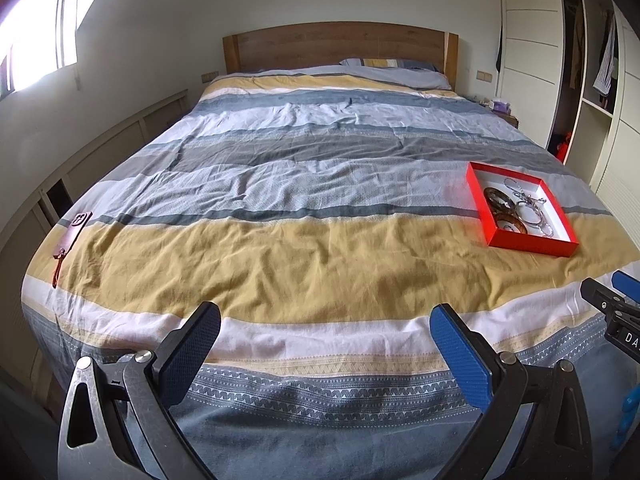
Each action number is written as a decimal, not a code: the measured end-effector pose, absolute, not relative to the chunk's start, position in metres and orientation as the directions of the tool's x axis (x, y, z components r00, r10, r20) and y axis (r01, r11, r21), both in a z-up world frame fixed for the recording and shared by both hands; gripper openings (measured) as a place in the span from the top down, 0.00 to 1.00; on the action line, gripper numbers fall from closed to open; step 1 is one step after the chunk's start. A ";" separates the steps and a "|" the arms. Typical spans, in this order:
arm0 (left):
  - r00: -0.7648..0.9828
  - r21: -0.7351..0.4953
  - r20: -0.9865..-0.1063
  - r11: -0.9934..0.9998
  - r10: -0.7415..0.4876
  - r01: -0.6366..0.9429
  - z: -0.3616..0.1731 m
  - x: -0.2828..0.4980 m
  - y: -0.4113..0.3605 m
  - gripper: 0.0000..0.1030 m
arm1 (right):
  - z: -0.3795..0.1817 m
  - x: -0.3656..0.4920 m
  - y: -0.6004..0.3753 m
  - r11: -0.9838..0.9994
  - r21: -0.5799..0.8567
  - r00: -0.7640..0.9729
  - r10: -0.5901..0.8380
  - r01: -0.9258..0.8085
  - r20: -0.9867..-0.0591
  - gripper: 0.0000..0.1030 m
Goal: Organize jewelry
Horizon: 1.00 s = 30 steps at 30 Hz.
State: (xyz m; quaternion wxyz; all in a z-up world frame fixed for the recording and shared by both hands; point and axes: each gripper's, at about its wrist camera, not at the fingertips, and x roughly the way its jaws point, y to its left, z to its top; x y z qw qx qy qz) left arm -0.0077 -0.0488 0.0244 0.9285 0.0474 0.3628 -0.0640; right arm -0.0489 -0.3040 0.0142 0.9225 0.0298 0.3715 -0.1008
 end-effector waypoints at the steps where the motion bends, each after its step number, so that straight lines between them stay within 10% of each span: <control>1: 0.727 0.041 -0.681 0.987 -0.086 0.155 0.024 -0.007 -0.049 0.00 | 0.014 -0.049 -0.304 0.978 -0.020 0.703 -0.164 0.208 -0.692 0.33; 30: 0.716 0.045 -0.692 0.985 -0.090 0.167 0.016 -0.005 -0.053 0.00 | 0.003 -0.046 -0.307 0.977 -0.019 0.689 -0.164 0.213 -0.706 0.33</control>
